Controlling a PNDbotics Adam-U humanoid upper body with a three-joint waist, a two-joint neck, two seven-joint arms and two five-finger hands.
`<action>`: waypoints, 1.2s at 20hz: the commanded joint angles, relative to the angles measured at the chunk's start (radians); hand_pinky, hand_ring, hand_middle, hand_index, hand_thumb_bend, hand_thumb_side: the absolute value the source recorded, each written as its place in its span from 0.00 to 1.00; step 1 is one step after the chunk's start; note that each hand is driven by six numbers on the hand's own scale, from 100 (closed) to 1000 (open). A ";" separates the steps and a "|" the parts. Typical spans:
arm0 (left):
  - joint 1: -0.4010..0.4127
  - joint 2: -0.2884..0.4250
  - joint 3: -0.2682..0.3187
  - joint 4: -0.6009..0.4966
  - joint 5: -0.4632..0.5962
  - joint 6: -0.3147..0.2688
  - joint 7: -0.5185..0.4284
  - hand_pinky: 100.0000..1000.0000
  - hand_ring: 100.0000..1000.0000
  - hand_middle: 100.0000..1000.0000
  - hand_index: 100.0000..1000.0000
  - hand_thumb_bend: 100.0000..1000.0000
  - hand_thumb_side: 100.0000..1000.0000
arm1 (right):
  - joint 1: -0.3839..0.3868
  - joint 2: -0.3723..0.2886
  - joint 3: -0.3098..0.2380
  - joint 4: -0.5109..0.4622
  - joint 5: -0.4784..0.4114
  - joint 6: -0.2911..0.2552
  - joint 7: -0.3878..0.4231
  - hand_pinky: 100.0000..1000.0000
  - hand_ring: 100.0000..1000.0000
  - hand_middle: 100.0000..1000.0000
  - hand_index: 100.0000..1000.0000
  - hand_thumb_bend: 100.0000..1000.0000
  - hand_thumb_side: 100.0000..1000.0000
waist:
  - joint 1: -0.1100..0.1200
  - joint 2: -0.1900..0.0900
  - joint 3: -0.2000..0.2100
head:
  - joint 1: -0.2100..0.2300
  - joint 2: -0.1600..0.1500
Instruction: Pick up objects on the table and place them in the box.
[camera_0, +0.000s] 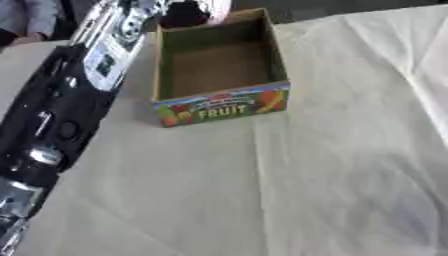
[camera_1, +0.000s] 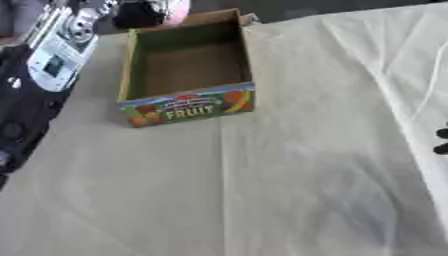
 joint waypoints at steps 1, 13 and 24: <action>-0.021 -0.010 0.020 0.044 -0.031 -0.019 -0.031 0.09 0.22 0.24 0.25 0.00 0.34 | -0.006 -0.022 -0.002 -0.017 -0.008 -0.003 0.004 0.45 0.57 0.54 0.78 0.00 1.00 | -0.011 -0.017 0.001 | 0.007 -0.012; -0.029 -0.056 0.051 0.167 -0.088 -0.030 -0.184 0.24 0.34 0.36 0.42 0.00 0.22 | -0.005 -0.015 0.000 -0.017 -0.011 0.004 0.013 0.45 0.57 0.54 0.78 0.00 1.00 | -0.015 -0.021 -0.008 | 0.019 -0.011; -0.037 -0.077 0.072 0.211 -0.288 0.106 -0.317 0.37 0.55 0.52 0.69 0.00 0.16 | -0.005 -0.012 0.003 -0.017 -0.015 0.012 0.022 0.45 0.57 0.54 0.78 0.00 1.00 | -0.011 -0.024 -0.012 | 0.024 -0.013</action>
